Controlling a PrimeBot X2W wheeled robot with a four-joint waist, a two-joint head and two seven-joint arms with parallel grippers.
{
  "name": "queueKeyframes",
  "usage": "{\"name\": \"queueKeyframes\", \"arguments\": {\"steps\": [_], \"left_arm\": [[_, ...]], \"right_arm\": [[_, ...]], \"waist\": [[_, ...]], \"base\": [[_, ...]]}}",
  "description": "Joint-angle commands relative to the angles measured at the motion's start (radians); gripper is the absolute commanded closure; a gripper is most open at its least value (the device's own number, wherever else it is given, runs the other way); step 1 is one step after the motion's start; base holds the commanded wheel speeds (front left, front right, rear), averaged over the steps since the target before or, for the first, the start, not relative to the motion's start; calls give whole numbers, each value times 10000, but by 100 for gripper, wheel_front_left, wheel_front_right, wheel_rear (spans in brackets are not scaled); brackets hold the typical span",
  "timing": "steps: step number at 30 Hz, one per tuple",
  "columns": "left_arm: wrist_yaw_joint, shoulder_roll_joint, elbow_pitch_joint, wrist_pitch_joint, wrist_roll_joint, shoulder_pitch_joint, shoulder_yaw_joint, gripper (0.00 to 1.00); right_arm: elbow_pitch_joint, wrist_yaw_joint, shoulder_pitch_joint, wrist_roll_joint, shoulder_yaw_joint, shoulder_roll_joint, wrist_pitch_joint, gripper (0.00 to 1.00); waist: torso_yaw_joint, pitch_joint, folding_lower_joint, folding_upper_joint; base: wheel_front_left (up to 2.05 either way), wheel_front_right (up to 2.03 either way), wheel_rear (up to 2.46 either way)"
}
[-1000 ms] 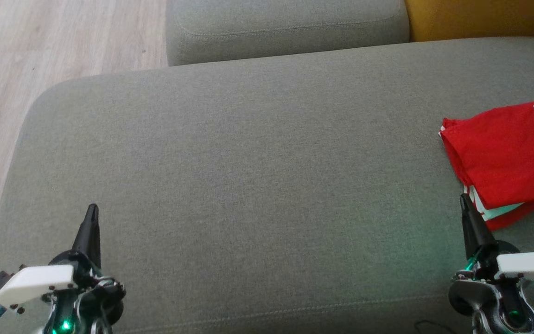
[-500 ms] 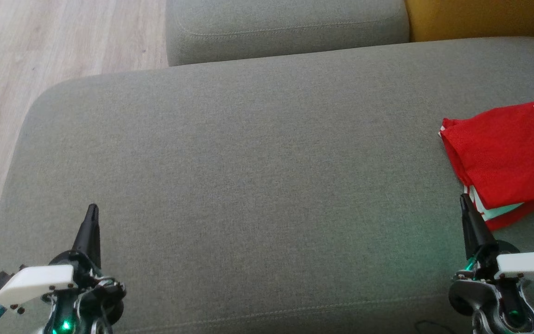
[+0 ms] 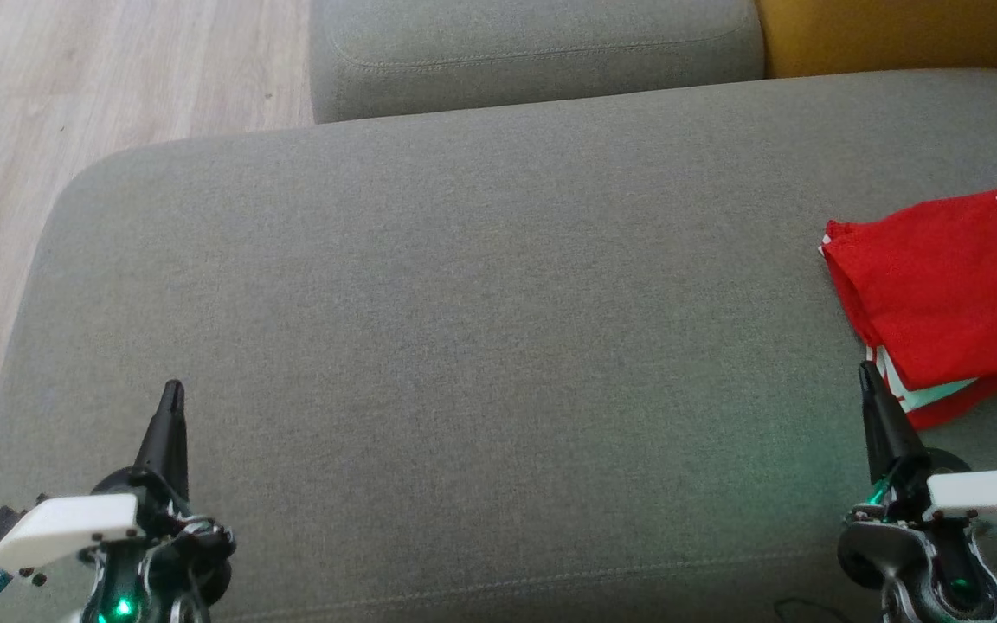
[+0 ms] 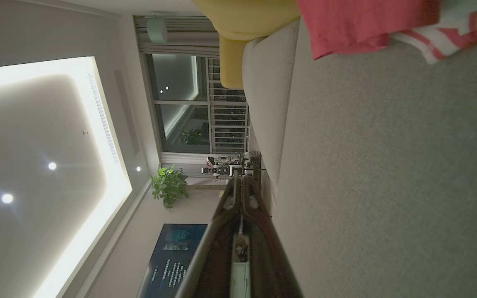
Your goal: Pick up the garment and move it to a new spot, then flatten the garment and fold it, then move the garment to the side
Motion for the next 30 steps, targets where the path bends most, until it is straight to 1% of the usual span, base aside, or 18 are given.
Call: {"name": "queueKeyframes", "arguments": {"steps": [1,30], "left_arm": [[-73,85,-291,84,114,-549,349,100],[-73,80,-291,90,120,-549,357,100]], "right_arm": [[-328,0,-486,63,190,-114,54,100],[-328,0,-486,63,191,-114,53,100]], "waist": [[0,0,0,0],[0,0,0,0]], "base": [[0,0,0],[0,0,0]]}}
